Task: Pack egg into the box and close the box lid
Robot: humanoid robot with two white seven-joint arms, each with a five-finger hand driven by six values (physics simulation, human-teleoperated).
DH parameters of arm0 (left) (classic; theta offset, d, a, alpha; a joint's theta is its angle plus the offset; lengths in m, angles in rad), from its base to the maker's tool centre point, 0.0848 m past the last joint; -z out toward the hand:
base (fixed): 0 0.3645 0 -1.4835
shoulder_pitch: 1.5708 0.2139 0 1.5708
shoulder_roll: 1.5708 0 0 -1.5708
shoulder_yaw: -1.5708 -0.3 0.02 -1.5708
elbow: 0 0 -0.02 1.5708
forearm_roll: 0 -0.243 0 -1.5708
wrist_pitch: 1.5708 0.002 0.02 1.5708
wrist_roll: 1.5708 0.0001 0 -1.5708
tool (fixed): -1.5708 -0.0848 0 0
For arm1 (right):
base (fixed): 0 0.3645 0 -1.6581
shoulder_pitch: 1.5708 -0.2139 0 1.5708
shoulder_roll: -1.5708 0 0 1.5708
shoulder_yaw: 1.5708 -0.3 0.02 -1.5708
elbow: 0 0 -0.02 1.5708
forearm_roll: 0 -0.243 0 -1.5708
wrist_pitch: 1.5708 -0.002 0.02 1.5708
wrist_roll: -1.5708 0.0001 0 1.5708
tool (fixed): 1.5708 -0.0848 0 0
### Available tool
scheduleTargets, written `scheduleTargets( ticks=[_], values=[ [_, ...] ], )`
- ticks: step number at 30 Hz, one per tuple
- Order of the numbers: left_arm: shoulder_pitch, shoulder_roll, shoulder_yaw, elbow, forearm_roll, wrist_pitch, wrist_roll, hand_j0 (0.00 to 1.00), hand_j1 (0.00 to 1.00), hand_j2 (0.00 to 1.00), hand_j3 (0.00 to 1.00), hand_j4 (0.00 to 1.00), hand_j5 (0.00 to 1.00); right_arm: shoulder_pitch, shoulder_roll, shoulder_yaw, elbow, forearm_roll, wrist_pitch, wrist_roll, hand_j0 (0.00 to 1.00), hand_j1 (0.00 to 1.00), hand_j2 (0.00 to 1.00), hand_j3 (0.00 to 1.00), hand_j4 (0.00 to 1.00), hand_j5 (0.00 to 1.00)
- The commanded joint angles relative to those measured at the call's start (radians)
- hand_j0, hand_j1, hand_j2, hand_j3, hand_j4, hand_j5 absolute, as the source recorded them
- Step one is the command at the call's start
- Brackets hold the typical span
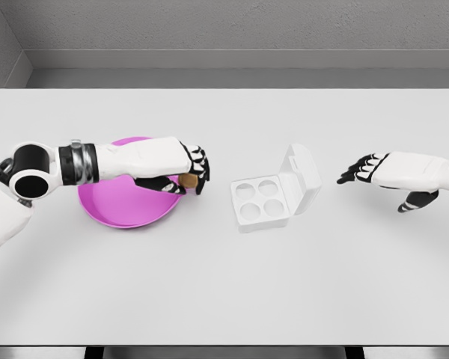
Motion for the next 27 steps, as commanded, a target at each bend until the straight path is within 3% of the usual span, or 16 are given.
scheduleTargets(
  ticks=[1,15,20,24,27],
  values=[
    [0.000,-0.027,-0.003,-0.025,0.003,0.004,0.001,0.38,0.38,0.38,0.38,0.38,0.38,0.000,-0.001,0.001,0.000,-0.005,0.002,0.000,1.00,1.00,1.00,1.00,1.00,1.00],
    [-0.038,-0.096,-0.109,-0.039,0.023,0.004,0.001,0.38,0.38,0.38,0.38,0.38,0.38,0.000,0.000,-0.001,0.000,-0.005,0.002,0.000,1.00,1.00,1.00,1.00,1.00,1.00],
    [-0.041,-0.096,-0.109,-0.037,0.112,0.004,0.001,0.38,0.38,0.38,0.38,0.38,0.38,0.000,-0.001,0.001,0.000,-0.005,0.002,0.000,1.00,1.00,1.00,1.00,1.00,1.00],
    [-0.061,-0.116,-0.112,-0.034,0.146,0.108,0.001,0.38,0.38,0.38,0.38,0.38,0.38,-0.002,0.000,-0.001,0.001,-0.005,0.002,0.000,1.00,1.00,1.00,1.00,1.00,1.00],
    [-0.089,-0.127,-0.157,-0.034,0.146,0.194,0.001,0.38,0.38,0.38,0.38,0.38,0.38,0.000,0.000,-0.002,0.001,-0.005,0.002,0.001,1.00,1.00,1.00,1.00,1.00,1.00]
  ],
)
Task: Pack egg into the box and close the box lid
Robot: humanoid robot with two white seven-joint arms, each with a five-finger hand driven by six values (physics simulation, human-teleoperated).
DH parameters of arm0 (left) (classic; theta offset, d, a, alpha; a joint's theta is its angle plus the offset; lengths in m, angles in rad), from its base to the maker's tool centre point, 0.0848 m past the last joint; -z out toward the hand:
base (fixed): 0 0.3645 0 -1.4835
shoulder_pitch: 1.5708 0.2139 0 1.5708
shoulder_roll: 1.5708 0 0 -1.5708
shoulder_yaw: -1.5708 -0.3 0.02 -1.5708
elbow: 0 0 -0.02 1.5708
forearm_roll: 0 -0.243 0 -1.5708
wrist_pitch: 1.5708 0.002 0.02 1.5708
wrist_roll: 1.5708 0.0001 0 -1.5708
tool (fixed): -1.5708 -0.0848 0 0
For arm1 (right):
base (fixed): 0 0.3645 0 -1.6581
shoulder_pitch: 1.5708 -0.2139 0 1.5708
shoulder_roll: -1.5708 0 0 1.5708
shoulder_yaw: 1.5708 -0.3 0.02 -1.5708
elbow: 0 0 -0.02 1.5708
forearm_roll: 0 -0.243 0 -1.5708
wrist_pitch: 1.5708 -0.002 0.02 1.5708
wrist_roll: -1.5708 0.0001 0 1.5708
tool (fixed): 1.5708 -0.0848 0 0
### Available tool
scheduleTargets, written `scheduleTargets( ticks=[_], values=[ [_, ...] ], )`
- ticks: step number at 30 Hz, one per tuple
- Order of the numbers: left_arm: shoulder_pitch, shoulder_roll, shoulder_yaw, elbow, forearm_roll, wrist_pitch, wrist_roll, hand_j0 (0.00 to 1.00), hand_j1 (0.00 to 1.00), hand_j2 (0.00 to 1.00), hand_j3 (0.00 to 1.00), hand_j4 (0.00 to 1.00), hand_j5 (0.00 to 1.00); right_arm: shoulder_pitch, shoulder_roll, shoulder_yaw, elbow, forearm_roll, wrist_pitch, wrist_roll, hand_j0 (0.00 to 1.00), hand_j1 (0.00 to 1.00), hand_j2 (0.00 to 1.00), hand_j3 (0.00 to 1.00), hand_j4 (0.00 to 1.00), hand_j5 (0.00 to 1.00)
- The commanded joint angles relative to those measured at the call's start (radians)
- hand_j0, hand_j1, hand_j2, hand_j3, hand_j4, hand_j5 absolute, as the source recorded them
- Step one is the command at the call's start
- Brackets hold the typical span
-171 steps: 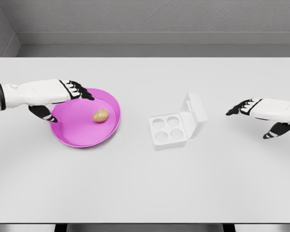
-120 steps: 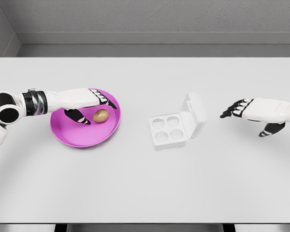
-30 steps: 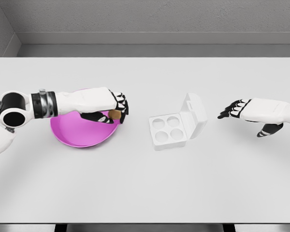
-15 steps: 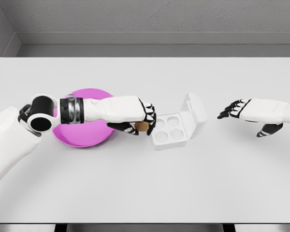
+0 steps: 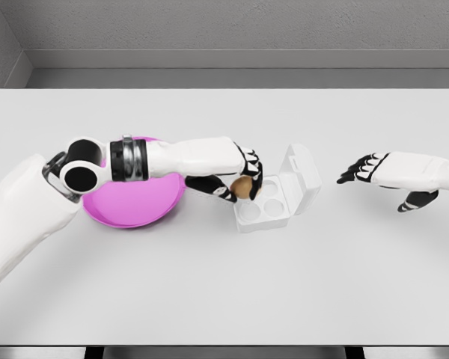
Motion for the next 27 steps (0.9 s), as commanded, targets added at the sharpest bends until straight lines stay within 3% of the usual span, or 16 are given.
scheduleTargets(
  ticks=[1,5,13,22,27],
  values=[
    [0.000,-0.008,-0.020,0.000,0.013,0.055,0.000,0.38,0.38,0.38,0.38,0.38,0.38,0.000,-0.002,-0.002,0.000,-0.005,0.002,0.001,1.00,1.00,1.00,1.00,1.00,1.00],
    [-0.002,-0.009,-0.020,-0.001,0.011,0.055,0.000,0.38,0.38,0.38,0.38,0.38,0.38,-0.002,-0.001,-0.004,0.005,-0.005,0.002,0.001,1.00,1.00,1.00,1.00,1.00,1.00],
    [-0.005,-0.017,-0.023,-0.009,0.002,0.187,0.000,0.38,0.38,0.38,0.38,0.38,0.38,0.000,-0.002,-0.007,0.014,-0.005,0.002,-0.002,1.00,1.00,1.00,1.00,1.00,1.00],
    [0.000,-0.003,-0.024,-0.109,0.005,0.305,0.000,0.37,0.37,0.37,0.37,0.37,0.37,0.000,-0.004,-0.009,0.014,-0.005,0.002,-0.002,1.00,1.00,1.00,1.00,1.00,1.00],
    [0.000,0.008,-0.052,-0.129,0.056,0.389,0.000,0.37,0.37,0.37,0.37,0.37,0.37,0.002,-0.004,-0.009,0.012,-0.005,0.002,-0.002,1.00,1.00,1.00,1.00,1.00,1.00]
  ],
)
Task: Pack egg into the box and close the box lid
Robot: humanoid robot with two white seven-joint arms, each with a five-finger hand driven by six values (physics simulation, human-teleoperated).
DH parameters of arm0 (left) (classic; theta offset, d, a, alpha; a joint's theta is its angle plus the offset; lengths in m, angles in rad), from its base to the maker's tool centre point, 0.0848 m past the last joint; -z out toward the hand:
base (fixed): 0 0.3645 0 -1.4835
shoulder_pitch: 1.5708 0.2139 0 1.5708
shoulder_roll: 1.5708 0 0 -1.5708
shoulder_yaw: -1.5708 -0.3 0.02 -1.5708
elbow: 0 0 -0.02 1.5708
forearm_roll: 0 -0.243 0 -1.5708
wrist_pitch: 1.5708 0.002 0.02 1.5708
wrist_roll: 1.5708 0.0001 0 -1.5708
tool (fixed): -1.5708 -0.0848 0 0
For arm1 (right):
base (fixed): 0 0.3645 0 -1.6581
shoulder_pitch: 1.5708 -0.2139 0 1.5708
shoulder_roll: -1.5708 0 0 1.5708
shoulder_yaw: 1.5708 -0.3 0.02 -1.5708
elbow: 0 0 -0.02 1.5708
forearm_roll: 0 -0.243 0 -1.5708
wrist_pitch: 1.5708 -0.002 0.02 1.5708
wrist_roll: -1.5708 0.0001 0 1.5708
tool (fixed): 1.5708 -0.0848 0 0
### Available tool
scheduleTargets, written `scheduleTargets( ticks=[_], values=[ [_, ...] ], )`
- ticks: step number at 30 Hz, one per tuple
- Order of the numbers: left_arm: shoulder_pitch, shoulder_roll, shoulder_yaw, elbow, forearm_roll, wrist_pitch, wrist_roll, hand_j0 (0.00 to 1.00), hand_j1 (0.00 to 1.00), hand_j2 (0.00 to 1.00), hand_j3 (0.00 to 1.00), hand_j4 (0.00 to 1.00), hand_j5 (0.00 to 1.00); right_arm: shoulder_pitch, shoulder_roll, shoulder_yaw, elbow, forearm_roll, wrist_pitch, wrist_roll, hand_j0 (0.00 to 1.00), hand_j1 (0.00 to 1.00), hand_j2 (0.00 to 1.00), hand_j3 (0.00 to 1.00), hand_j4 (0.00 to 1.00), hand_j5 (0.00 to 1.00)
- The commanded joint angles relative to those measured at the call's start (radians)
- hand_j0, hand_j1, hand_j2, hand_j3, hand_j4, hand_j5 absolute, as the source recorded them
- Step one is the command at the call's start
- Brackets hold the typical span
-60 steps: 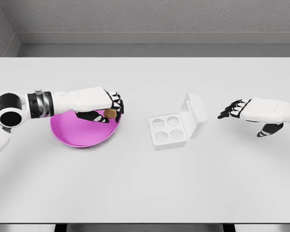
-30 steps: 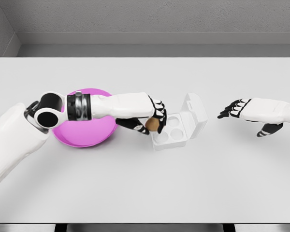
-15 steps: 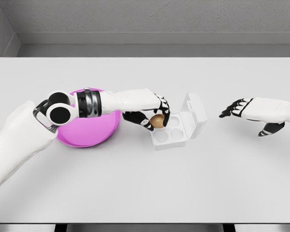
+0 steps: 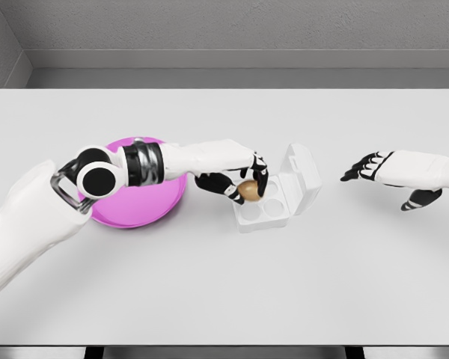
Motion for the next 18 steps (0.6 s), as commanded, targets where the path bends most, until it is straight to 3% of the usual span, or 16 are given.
scheduleTargets(
  ticks=[1,18],
  values=[
    [0.000,0.005,-0.006,-0.009,0.018,0.035,0.001,0.37,0.37,0.37,0.37,0.37,0.37,0.000,-0.001,0.000,-0.001,-0.005,0.002,0.000,1.00,1.00,1.00,1.00,1.00,1.00],
    [-0.015,-0.002,-0.028,-0.006,0.010,0.071,0.001,0.37,0.37,0.37,0.37,0.37,0.37,0.003,-0.001,0.000,-0.008,-0.005,0.002,0.000,1.00,1.00,1.00,1.00,1.00,1.00]
  ],
)
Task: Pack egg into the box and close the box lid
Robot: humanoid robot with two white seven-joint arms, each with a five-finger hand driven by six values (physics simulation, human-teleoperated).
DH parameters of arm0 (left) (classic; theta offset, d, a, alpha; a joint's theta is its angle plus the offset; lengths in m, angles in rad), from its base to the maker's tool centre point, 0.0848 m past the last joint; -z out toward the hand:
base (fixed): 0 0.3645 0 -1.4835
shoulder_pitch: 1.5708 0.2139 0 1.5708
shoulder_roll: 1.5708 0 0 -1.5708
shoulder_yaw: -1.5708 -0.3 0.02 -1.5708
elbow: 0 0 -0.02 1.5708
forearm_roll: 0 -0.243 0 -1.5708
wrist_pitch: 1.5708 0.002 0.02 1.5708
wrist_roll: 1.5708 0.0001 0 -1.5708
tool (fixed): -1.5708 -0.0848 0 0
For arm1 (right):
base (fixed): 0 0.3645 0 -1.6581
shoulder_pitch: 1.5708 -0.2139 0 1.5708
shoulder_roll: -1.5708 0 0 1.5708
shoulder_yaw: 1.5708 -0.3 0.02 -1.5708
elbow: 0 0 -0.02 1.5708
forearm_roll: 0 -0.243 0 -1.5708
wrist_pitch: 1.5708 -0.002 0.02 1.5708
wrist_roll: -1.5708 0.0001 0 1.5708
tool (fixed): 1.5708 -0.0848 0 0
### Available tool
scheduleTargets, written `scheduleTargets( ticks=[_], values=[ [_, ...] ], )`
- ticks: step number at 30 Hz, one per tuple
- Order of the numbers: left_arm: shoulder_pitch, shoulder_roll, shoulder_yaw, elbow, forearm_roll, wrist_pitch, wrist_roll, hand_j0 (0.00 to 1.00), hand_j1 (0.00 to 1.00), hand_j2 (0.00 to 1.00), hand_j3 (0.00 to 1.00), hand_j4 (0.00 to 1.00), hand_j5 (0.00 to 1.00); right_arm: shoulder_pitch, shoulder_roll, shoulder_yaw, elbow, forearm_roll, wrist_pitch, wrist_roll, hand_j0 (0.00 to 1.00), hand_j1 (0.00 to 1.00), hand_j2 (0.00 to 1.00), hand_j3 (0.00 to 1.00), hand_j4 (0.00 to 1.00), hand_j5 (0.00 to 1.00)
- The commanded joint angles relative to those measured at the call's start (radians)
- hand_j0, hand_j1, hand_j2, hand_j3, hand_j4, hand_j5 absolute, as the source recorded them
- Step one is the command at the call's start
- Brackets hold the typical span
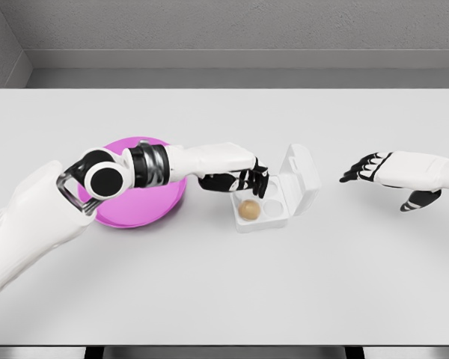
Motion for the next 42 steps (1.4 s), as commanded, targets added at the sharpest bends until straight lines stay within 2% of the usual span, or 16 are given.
scheduleTargets(
  ticks=[1,3,5,6,7,8,10,12,15,16,20,33,37,40,42],
  values=[
    [-0.002,0.009,0.009,-0.018,0.024,-0.001,0.000,0.37,0.37,0.37,0.37,0.37,0.37,0.000,-0.001,0.000,0.000,-0.005,0.002,-0.003,1.00,1.00,1.00,1.00,1.00,1.00],
    [-0.025,0.091,0.013,-0.064,0.124,-0.009,0.000,0.38,0.38,0.38,0.38,0.38,0.38,0.002,-0.001,0.003,0.000,-0.005,0.002,-0.009,1.00,1.00,1.00,1.00,1.00,1.00],
    [-0.026,0.149,0.049,-0.082,0.193,-0.044,0.000,0.79,0.79,0.79,0.79,0.79,0.79,-0.008,-0.001,-0.005,0.000,-0.005,0.002,-0.009,1.00,1.00,1.00,1.00,1.00,1.00],
    [-0.026,0.209,0.050,-0.095,0.233,-0.050,0.000,0.96,0.96,0.96,0.96,0.96,0.96,-0.006,0.000,-0.005,0.000,-0.005,0.002,-0.009,1.00,1.00,1.00,1.00,1.00,1.00],
    [-0.025,0.296,0.081,-0.095,0.265,-0.078,0.000,1.00,1.00,1.00,1.00,1.00,1.00,-0.006,0.002,-0.005,0.000,-0.005,0.002,-0.009,1.00,1.00,1.00,1.00,1.00,1.00],
    [-0.015,0.368,0.128,-0.093,0.308,-0.076,0.000,1.00,1.00,1.00,1.00,1.00,1.00,-0.006,0.005,-0.003,0.002,-0.005,0.002,-0.009,1.00,1.00,1.00,1.00,1.00,1.00],
    [-0.012,0.434,0.139,-0.098,0.325,-0.110,0.000,1.00,1.00,1.00,1.00,1.00,1.00,-0.008,0.009,-0.005,0.002,-0.005,0.002,-0.009,1.00,1.00,1.00,1.00,1.00,1.00],
    [0.011,0.512,0.141,-0.095,0.325,-0.252,0.000,1.00,1.00,1.00,1.00,1.00,1.00,-0.008,0.045,-0.003,-0.001,-0.005,0.002,-0.009,1.00,1.00,1.00,1.00,1.00,1.00],
    [0.077,0.563,0.141,-0.075,0.317,-0.383,0.000,1.00,1.00,1.00,1.00,1.00,1.00,-0.009,0.069,-0.002,-0.006,-0.005,0.002,-0.009,1.00,1.00,1.00,1.00,1.00,1.00],
    [0.090,0.585,0.141,-0.046,0.317,-0.430,0.000,1.00,1.00,1.00,1.00,1.00,1.00,-0.009,0.069,-0.002,-0.012,-0.005,0.002,-0.009,1.00,1.00,1.00,1.00,1.00,1.00],
    [0.101,0.586,0.141,0.011,0.309,-0.518,0.000,1.00,1.00,1.00,1.00,1.00,1.00,-0.015,0.069,-0.002,-0.054,-0.005,0.002,-0.009,1.00,1.00,1.00,1.00,1.00,1.00],
    [0.101,0.586,0.142,0.016,0.308,-0.516,0.000,1.00,1.00,1.00,1.00,1.00,1.00,-0.040,0.069,-0.003,-0.149,-0.008,0.002,-0.009,1.00,1.00,1.00,1.00,1.00,1.00],
    [0.100,0.586,0.142,0.025,0.308,-0.518,0.000,1.00,1.00,1.00,1.00,1.00,1.00,-0.044,0.126,0.015,-0.156,-0.008,0.002,-0.009,1.00,1.00,1.00,1.00,1.00,1.00],
    [0.098,0.586,0.142,0.031,0.308,-0.518,0.000,1.00,1.00,1.00,1.00,1.00,1.00,-0.083,0.187,0.112,-0.153,-0.008,0.002,-0.009,1.00,1.00,1.00,1.00,1.00,1.00],
    [0.098,0.586,0.142,0.034,0.308,-0.518,0.000,1.00,1.00,1.00,1.00,1.00,1.00,-0.098,0.183,0.122,-0.149,-0.008,0.002,-0.008,1.00,1.00,1.00,1.00,1.00,1.00]
  ],
)
